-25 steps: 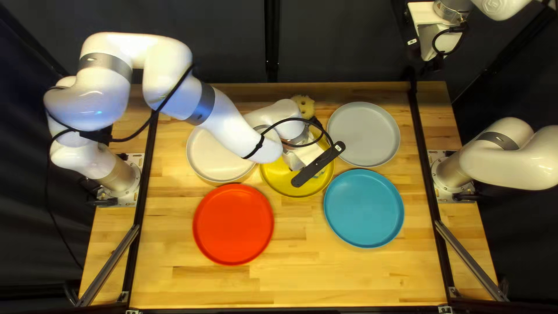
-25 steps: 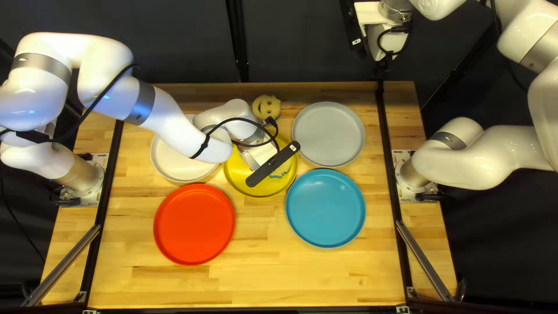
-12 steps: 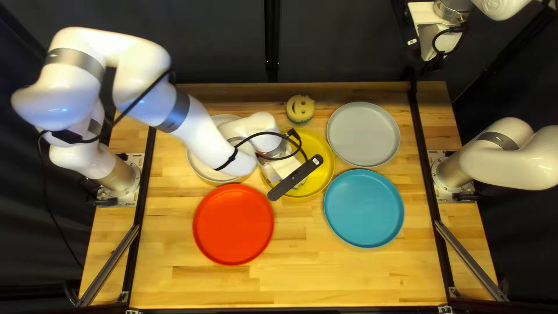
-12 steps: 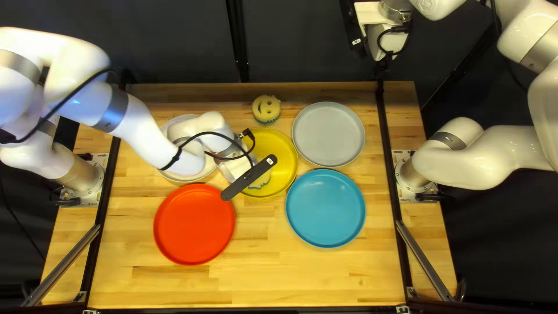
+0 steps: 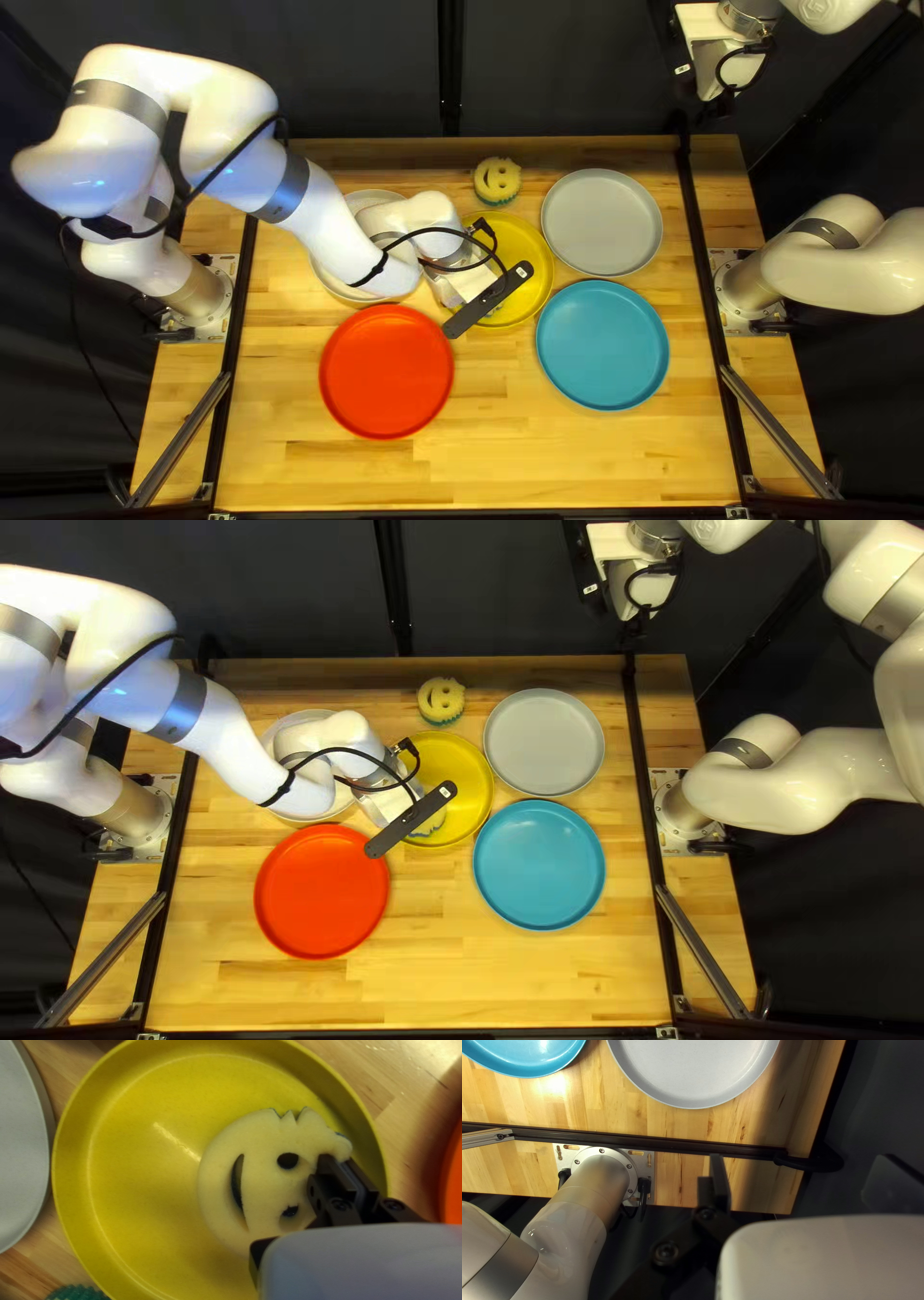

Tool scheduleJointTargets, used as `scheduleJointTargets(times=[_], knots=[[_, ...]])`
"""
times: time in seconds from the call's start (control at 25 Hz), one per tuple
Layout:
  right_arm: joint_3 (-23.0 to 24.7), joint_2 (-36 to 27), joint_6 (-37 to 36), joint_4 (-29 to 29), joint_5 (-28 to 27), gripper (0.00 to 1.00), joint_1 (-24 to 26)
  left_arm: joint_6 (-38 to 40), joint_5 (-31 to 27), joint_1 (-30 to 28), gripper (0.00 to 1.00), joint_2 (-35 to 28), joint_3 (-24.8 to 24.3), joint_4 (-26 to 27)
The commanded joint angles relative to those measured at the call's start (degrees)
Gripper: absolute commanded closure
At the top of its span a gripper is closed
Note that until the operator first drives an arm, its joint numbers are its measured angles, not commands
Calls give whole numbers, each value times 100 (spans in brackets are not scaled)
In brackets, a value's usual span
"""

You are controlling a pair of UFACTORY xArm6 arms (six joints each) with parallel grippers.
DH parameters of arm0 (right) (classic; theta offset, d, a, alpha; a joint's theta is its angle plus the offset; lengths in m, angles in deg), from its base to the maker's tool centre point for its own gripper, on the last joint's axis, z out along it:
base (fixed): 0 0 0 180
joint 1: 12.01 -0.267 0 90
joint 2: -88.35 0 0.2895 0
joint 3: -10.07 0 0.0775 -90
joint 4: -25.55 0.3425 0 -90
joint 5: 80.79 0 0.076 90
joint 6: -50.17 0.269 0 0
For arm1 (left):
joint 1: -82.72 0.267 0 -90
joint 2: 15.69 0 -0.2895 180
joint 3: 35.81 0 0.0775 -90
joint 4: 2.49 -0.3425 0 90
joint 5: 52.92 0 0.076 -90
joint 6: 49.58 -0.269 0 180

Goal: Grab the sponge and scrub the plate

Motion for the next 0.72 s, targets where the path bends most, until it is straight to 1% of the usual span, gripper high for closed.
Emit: scheduleJointTargets(times=[0.04,0.16,0.24,0.4,0.64,0.72], knots=[[0,0,0,0,0,0,0,-143,-120,61,100,330,505,-8],[0,0,0,0,0,0,0,-290,-145,137,100,442,668,40],[0,0,0,0,0,0,0,-353,-112,158,100,383,571,75],[0,0,0,0,0,0,0,-390,48,145,100,50,46,184],[0,0,0,0,0,0,0,-320,345,70,100,-622,-972,396],[0,0,0,0,0,0,0,-270,371,61,100,-698,-1093,407]])
